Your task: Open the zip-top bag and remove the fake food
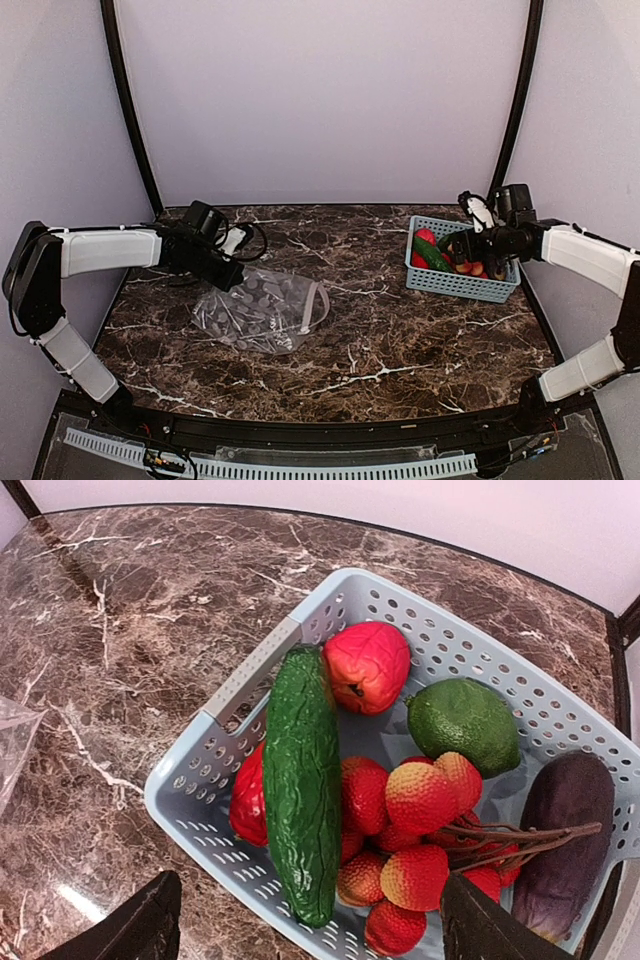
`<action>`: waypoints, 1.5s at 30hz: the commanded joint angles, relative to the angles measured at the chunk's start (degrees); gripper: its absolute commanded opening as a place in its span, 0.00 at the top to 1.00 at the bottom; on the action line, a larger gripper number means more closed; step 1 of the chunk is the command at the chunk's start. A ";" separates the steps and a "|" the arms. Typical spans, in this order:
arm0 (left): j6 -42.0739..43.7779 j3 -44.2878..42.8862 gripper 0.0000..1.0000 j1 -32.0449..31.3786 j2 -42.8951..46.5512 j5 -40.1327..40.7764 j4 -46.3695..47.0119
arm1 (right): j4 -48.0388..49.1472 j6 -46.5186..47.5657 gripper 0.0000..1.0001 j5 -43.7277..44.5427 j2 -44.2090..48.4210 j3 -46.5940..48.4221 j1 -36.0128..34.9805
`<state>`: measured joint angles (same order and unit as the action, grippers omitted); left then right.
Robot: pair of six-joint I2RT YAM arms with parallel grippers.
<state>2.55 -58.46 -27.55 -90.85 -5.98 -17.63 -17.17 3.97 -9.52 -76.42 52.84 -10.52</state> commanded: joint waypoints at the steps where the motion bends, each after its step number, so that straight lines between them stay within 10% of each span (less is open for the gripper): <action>1: -1.09 -2.38 0.99 0.66 1.18 1.89 0.06 | 2.13 -0.81 0.08 -6.45 1.60 1.23 -0.37; 12: -1.49 -14.44 0.94 1.97 -8.51 2.92 1.17 | 7.52 -3.81 0.01 -15.07 2.61 -0.09 -0.35; 22: -4.87 -17.97 0.04 2.94 -6.55 2.60 1.97 | 11.23 -6.94 0.01 -21.11 0.80 1.15 -1.66; 33: -13.90 -13.79 0.01 3.29 8.18 3.98 -0.45 | 13.22 -8.37 0.01 -19.75 2.05 1.69 -10.96; 45: -23.50 12.22 0.01 3.29 34.43 11.24 1.13 | 21.46 -14.28 0.01 -17.74 17.16 -16.61 -15.12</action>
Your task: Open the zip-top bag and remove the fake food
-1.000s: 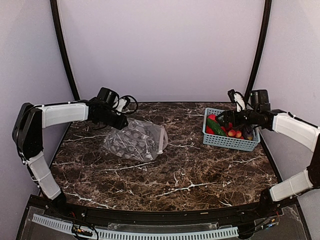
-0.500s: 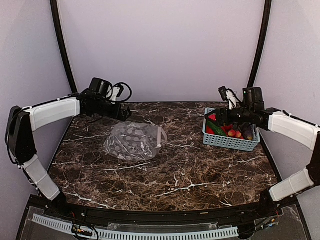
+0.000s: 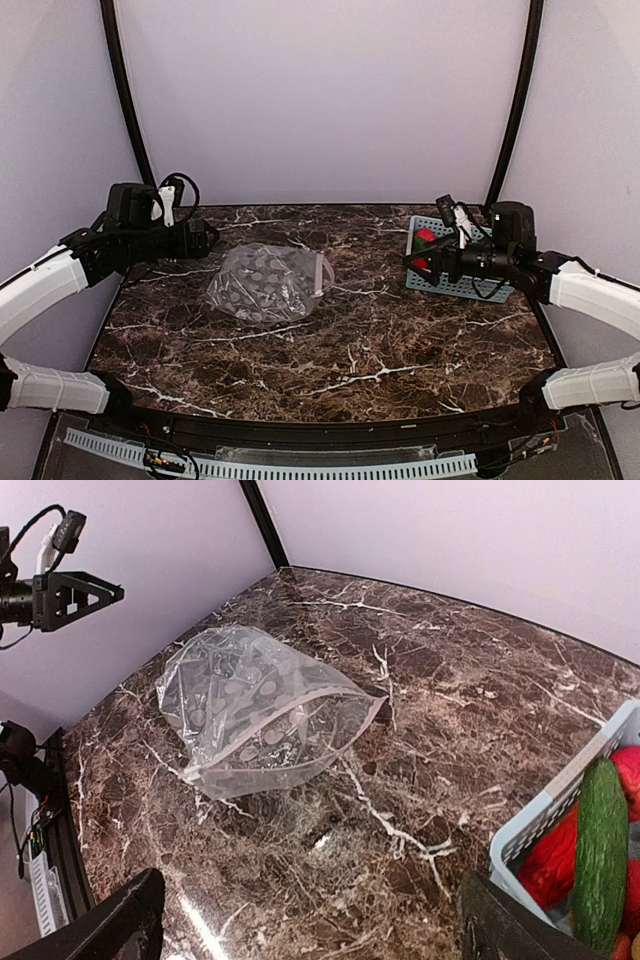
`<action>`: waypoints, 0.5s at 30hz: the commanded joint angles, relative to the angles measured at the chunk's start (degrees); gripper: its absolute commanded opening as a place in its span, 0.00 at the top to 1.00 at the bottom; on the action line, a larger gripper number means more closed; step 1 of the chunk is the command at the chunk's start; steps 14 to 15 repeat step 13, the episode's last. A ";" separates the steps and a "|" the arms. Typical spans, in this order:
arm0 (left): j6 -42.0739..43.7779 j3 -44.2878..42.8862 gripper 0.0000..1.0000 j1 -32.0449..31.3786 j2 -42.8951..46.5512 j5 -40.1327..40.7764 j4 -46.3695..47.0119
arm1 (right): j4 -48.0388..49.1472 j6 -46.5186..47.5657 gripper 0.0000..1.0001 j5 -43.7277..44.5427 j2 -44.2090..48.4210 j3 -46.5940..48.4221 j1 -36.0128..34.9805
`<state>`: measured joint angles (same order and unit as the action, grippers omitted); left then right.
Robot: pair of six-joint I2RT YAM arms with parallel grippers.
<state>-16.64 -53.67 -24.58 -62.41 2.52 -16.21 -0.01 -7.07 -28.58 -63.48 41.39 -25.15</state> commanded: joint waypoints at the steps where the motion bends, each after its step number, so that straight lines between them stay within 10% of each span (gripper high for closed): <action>1: -4.77 8.54 0.01 0.32 7.00 3.03 -0.29 | 4.58 -3.75 0.01 1.75 5.53 -6.61 -0.51; 15: -9.74 16.21 0.01 0.32 11.48 6.50 1.29 | 4.55 -5.27 0.01 5.29 12.34 -13.19 -0.60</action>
